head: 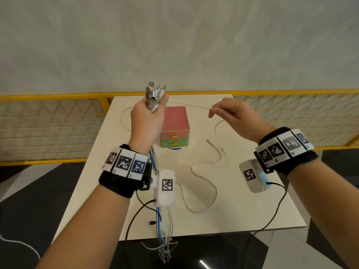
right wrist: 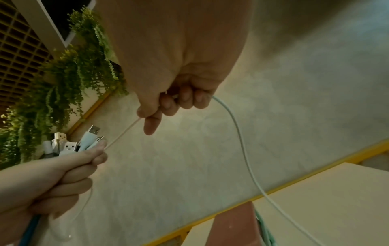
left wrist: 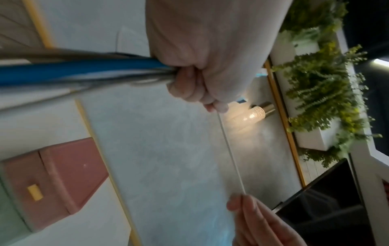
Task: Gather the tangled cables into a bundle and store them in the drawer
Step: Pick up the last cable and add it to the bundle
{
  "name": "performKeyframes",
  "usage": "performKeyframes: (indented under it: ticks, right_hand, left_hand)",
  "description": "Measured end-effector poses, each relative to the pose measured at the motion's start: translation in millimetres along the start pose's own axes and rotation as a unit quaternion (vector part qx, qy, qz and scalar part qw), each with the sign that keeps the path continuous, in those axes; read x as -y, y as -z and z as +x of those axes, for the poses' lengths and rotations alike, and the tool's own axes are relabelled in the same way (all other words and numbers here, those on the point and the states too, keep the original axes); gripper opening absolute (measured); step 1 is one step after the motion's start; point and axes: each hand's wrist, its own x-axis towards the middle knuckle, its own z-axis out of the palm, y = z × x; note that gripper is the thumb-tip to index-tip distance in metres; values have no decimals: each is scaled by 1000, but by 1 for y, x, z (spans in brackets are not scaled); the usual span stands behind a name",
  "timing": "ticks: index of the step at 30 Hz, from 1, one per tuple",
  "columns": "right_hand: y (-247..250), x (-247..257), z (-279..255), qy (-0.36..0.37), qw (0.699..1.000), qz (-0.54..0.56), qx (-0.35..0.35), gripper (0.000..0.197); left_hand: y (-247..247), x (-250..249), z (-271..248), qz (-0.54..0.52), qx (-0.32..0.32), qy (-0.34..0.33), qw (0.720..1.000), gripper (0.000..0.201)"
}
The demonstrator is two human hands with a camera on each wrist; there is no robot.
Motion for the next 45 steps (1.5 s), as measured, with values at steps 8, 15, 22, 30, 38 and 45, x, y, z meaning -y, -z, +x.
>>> performKeyframes:
  ticks: [8, 15, 22, 30, 38, 45]
  right_hand:
    - [-1, 22, 9, 82, 997, -8, 2, 22]
    - [23, -16, -16, -28, 998, -49, 16, 25]
    - [27, 30, -40, -164, 978, 84, 93, 21]
    - [14, 84, -79, -198, 899, 125, 369, 25]
    - [16, 76, -78, -201, 883, -55, 421, 60]
    - [7, 75, -58, -86, 965, -54, 241, 42]
  left_hand:
    - [-16, -18, -16, 37, 155, -87, 983, 22]
    - [20, -13, 3, -117, -78, -12, 990, 26]
    - [23, -8, -2, -95, -49, -19, 994, 27]
    - [23, -3, -14, -82, 34, -8, 996, 14]
    - [19, -11, -35, -77, 171, 16, 982, 43]
    - [16, -24, -45, -101, 268, -27, 958, 44]
